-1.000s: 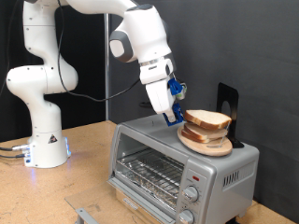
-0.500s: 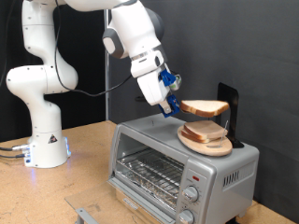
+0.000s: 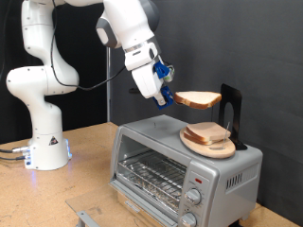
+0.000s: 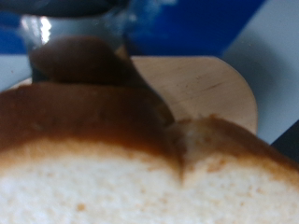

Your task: Make a piece of toast with the oven

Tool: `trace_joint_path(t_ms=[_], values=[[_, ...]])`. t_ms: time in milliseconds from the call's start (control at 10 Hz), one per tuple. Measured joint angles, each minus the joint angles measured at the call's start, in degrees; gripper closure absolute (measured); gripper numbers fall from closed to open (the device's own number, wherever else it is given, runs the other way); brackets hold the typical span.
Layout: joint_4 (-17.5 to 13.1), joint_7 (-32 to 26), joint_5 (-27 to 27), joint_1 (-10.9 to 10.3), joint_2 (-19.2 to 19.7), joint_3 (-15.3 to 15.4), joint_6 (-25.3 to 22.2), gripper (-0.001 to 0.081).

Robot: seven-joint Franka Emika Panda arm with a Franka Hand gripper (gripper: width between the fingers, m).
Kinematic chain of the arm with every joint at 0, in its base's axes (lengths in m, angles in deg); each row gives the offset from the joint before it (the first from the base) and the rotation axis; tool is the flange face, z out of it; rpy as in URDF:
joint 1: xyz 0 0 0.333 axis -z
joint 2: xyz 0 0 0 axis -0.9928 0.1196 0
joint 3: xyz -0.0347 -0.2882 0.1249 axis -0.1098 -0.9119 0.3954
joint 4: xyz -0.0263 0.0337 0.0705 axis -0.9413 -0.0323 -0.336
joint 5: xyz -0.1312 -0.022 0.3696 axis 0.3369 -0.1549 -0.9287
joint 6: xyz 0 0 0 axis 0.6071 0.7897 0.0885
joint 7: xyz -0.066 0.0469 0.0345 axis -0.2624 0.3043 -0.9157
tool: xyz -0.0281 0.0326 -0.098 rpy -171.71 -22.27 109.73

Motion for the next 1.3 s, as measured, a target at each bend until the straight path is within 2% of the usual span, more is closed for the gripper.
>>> trace_joint_path(t_ms=[200, 300, 500, 800, 1000, 1300], values=[[2.1, -2.3, -0.6, 0.0, -1.0, -0.5, 0.7, 0.0406], [4.1, -4.4, -1.7, 0.0, -2.4, -1.3, 0.7, 0.0406], [8.8, -8.0, -3.6, 0.1, -6.6, -3.7, -1.0, 0.0406], [14.9, -10.0, -4.4, 0.8, -12.5, -8.2, -2.2, 0.0406], [16.5, -10.5, -4.2, 1.9, -14.2, -10.8, -3.3, 0.0406], [16.9, -14.6, -4.2, 2.6, -15.2, -14.7, -5.8, 0.0406]])
